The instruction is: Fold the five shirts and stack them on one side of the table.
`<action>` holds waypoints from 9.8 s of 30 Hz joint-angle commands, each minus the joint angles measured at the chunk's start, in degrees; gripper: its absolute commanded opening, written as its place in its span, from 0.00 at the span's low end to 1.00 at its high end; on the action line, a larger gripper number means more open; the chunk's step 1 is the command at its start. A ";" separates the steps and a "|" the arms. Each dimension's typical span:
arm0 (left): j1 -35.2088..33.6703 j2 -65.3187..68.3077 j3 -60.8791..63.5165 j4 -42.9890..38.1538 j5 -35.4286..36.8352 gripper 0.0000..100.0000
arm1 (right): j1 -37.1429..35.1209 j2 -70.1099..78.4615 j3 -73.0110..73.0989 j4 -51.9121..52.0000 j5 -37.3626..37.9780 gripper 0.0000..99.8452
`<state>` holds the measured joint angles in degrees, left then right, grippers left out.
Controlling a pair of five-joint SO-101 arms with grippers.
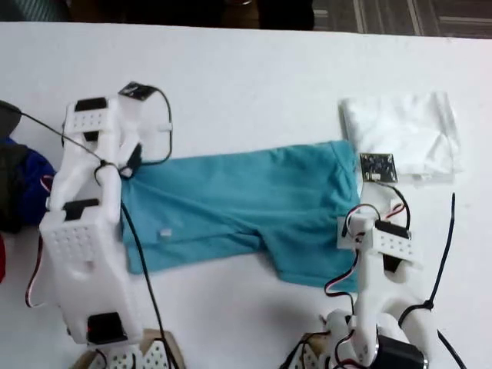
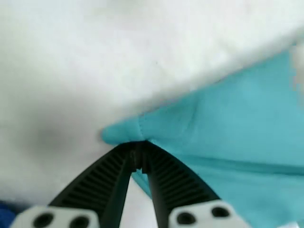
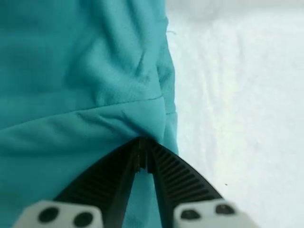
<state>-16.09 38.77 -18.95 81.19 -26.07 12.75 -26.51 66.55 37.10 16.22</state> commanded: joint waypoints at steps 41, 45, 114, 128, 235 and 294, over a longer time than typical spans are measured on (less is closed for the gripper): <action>3.78 -46.86 68.35 -13.10 -5.36 0.03 | 0.04 -1.80 0.79 -3.65 -0.53 0.02; 3.78 -46.95 68.35 -10.90 -5.36 0.03 | 0.04 -1.80 0.79 -3.65 -0.53 0.02; 10.11 -27.96 34.42 -14.33 2.02 0.03 | -14.90 44.26 -74.99 33.54 -0.62 0.02; -0.18 -9.32 14.11 -3.60 1.58 0.03 | -20.09 51.38 -79.47 36.44 -2.20 0.02; -0.70 -37.63 60.00 -27.96 -3.16 0.03 | -45.76 -7.87 -3.60 37.76 34.73 0.24; -0.70 -37.63 60.09 -27.96 -3.16 0.03 | -36.88 14.81 -4.40 27.47 41.76 0.11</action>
<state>-15.30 0.88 40.84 54.46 -29.14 -24.53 -14.81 62.07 64.18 57.71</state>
